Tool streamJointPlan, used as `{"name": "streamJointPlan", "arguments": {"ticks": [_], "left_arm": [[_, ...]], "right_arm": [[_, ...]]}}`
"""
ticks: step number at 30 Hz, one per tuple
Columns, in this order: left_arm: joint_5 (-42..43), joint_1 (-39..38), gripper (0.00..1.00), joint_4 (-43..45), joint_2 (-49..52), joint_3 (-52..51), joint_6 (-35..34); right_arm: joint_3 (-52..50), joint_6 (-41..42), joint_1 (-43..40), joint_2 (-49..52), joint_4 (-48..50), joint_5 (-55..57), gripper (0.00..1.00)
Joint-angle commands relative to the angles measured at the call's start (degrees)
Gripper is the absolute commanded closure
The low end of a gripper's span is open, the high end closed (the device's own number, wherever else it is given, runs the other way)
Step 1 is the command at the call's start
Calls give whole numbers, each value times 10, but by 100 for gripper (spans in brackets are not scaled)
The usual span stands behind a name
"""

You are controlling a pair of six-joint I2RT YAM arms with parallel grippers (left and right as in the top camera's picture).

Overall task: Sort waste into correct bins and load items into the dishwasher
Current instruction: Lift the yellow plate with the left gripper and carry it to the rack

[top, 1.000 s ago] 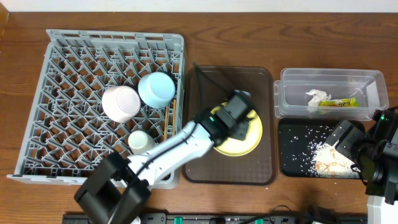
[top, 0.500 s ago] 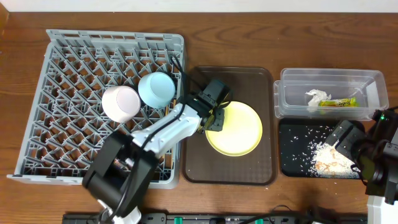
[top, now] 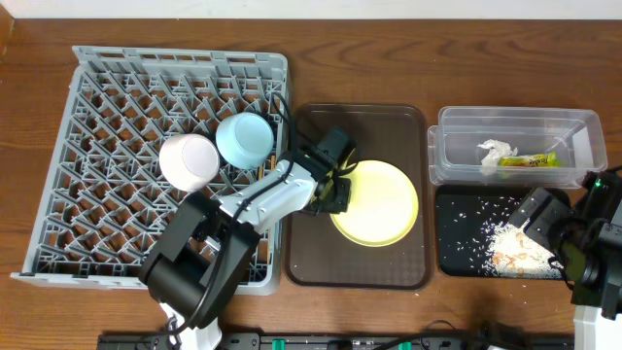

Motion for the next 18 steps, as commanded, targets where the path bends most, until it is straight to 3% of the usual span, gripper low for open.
{"name": "streamJointPlan", "arguments": {"ticks": [1, 8, 18], "left_arm": [[15, -3, 92, 2, 28, -29, 2], [-28, -2, 93, 11, 15, -17, -3], [-211, -4, 93, -54, -211, -9, -13]], "right_arm": [[7, 4, -2, -3, -1, 3, 1], [7, 4, -2, -3, -1, 3, 1], [7, 4, -2, -3, -1, 3, 1]]}}
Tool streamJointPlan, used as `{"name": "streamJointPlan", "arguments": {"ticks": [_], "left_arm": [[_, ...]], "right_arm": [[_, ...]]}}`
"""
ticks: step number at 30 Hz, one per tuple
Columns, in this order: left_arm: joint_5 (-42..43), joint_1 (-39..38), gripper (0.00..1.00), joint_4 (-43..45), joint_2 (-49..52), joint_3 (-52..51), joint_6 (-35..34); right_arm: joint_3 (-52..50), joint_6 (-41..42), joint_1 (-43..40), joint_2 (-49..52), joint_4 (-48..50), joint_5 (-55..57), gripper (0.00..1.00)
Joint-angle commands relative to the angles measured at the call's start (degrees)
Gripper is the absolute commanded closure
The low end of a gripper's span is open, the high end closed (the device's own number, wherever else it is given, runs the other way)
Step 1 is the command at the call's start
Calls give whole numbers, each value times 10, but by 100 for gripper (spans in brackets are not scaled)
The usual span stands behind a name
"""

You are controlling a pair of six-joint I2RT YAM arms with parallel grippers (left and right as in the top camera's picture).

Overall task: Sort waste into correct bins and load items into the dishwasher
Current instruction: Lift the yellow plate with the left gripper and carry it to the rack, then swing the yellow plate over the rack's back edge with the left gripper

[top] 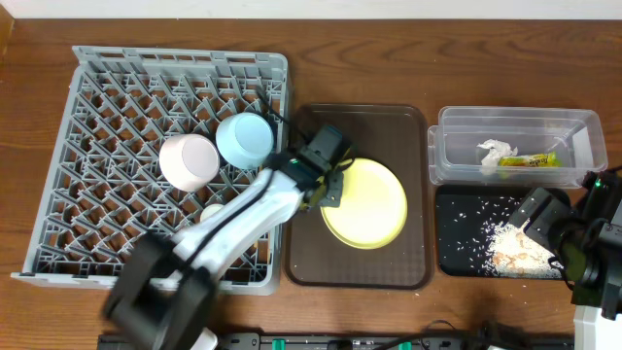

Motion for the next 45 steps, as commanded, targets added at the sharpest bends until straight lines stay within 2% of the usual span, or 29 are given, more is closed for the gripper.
{"name": "streamJointPlan", "arguments": {"ticks": [1, 8, 15, 23, 28, 37, 45], "left_arm": [[-129, -1, 93, -17, -113, 0, -3], [-316, -1, 92, -37, -234, 0, 2], [-497, -1, 93, -33, -277, 0, 41], [-595, 1, 93, 71, -261, 0, 128], [-616, 20, 93, 175, -235, 0, 225], [-609, 75, 93, 316, -160, 0, 325], [-592, 93, 93, 429, -46, 0, 408]], "right_arm": [[7, 4, -2, -3, -1, 3, 1], [7, 4, -2, -3, -1, 3, 1], [7, 4, -2, -3, -1, 3, 1], [7, 4, -2, -3, -1, 3, 1], [7, 4, -2, -3, -1, 3, 1], [7, 4, -2, -3, -1, 3, 1], [7, 4, -2, -3, -1, 3, 1]]}}
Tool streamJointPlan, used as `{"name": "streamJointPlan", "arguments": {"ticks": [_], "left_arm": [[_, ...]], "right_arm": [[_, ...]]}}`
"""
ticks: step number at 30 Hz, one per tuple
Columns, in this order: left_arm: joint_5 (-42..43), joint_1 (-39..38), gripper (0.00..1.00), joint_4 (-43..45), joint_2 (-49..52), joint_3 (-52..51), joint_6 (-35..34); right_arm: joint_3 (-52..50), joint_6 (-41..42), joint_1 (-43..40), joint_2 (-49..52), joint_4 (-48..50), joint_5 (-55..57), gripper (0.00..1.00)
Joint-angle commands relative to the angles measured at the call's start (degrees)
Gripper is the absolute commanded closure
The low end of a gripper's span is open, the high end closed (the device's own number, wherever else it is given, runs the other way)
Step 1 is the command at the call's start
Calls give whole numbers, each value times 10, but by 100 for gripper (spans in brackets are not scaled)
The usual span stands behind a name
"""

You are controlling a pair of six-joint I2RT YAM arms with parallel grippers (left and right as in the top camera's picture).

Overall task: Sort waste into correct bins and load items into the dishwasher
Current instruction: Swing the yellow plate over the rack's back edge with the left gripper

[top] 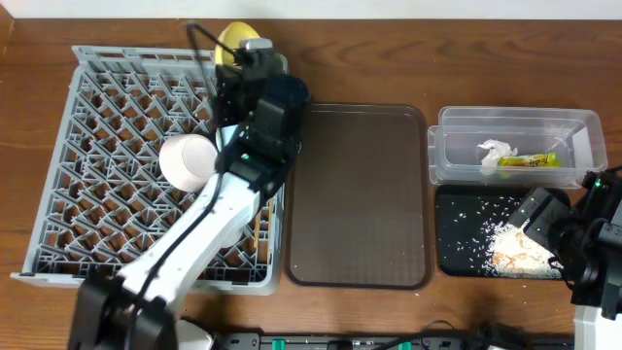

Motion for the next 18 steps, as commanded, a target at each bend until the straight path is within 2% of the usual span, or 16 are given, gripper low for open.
{"name": "streamJointPlan", "arguments": {"ticks": [1, 5, 11, 18], "left_arm": [[-2, 9, 93, 48, 54, 2, 70], [-2, 10, 93, 90, 92, 2, 102], [-2, 12, 92, 122, 127, 2, 106], [-58, 24, 93, 222, 124, 2, 195]], "right_arm": [[7, 4, -2, -3, -1, 3, 1], [7, 4, -2, -3, -1, 3, 1], [7, 4, -2, -3, -1, 3, 1], [7, 4, -2, -3, -1, 3, 1]]}}
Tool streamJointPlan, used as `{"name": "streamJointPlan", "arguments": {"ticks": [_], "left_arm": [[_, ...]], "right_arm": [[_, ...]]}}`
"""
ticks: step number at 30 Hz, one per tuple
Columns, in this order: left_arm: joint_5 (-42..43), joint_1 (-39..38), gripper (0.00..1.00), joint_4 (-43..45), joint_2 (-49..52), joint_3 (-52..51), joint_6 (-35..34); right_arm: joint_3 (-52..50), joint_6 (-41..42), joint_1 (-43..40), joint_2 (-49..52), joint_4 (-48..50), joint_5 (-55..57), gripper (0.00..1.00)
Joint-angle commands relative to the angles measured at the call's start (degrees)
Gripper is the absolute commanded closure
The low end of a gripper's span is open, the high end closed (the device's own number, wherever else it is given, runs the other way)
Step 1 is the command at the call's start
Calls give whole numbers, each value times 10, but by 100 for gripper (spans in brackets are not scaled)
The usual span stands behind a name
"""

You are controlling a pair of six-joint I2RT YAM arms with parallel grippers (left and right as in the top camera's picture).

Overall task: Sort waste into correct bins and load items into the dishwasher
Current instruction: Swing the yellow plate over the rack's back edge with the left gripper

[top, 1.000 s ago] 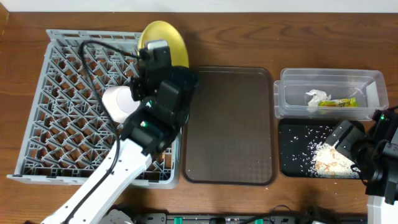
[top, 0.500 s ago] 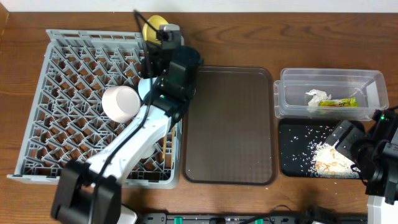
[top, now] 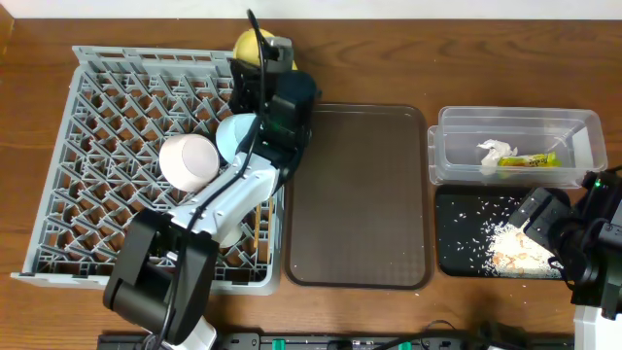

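A yellow plate (top: 247, 43) stands on edge at the far right corner of the grey dish rack (top: 107, 117); only its top shows. My left gripper (top: 260, 60) is shut on it, and the arm reaches up across the rack's right side. A light blue cup (top: 231, 138) and a pinkish white cup (top: 190, 160) sit mouth-down in the rack, the blue one partly under the arm. My right gripper (top: 540, 216) hovers over the black tray (top: 457, 209); its fingers are too unclear to judge.
A brown serving tray (top: 358, 194) lies bare between the rack and the bins. A clear bin (top: 573, 131) at the back right holds crumpled paper and a wrapper. The black tray holds scattered rice and food scraps (top: 515, 248).
The left arm has shifted a little to the right and farther back with the plate, uncovering the blue cup. The plate stays at the rack's far right corner. The right arm has not moved.
My left gripper was at the left rim of the yellow plate lying on the brown tray. Then the plate sat shifted left in the grip. Later the tray was bare and the plate was held on edge at the rack's far right corner, where it still is.
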Motion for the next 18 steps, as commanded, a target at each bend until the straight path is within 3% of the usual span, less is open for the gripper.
{"name": "streamJointPlan", "arguments": {"ticks": [1, 14, 18], "left_arm": [[-55, 6, 93, 21, -10, 3, 54], [-51, 7, 93, 49, -23, 3, 115], [-70, 6, 93, 42, -23, 3, 91]], "right_arm": [[7, 4, -2, -3, -1, 3, 1], [7, 4, -2, -3, -1, 3, 1], [7, 4, -2, -3, -1, 3, 1]]}}
